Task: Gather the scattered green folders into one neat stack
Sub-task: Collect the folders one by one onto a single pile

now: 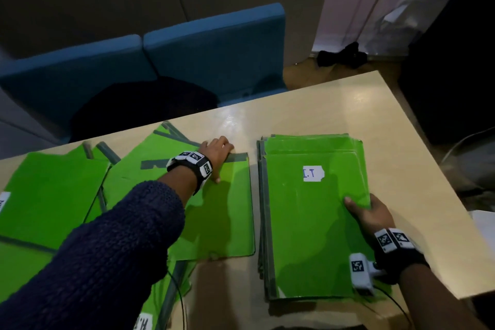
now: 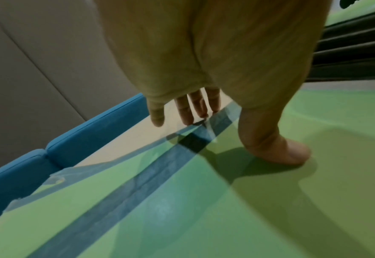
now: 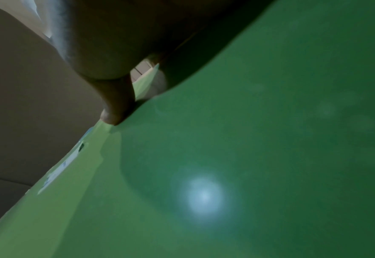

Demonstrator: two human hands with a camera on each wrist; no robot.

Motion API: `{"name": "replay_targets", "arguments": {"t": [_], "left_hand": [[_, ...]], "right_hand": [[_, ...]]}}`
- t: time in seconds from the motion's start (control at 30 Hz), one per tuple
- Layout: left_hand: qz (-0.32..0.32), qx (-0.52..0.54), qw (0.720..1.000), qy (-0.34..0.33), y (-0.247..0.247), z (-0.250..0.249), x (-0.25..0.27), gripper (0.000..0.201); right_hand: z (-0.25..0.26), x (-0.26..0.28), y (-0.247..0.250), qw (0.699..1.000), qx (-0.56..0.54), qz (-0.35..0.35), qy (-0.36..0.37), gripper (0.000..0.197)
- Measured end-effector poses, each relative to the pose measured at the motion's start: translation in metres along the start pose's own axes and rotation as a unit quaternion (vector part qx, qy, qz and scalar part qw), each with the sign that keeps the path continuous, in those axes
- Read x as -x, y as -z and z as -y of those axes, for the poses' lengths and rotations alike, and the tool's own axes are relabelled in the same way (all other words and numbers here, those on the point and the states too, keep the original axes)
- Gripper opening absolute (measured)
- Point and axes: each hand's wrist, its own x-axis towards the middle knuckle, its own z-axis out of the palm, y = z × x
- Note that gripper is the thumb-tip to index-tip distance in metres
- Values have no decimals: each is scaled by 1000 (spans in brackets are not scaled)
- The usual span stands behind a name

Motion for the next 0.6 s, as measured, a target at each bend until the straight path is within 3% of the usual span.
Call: {"name": "replay_targets", "arguments": {"t": [0.2,0.4,0.53,0.6], "left_hand": [[35,-39,999,-15,2,0,-2,92],[58,-54,996,-44,11,-4,4,95],[86,25,995,-40,42,8,24,83],[57,81,994,-34,63,20,44,70]], "right_hand": [[0,1,-1,1000,16,-3,0,34],[0,5,-2,1000,9,-5,3,47],[0,5,-2,1000,-4,-3,-12,47],[2,7,-2,1000,-11,-3,-14,45]]}}
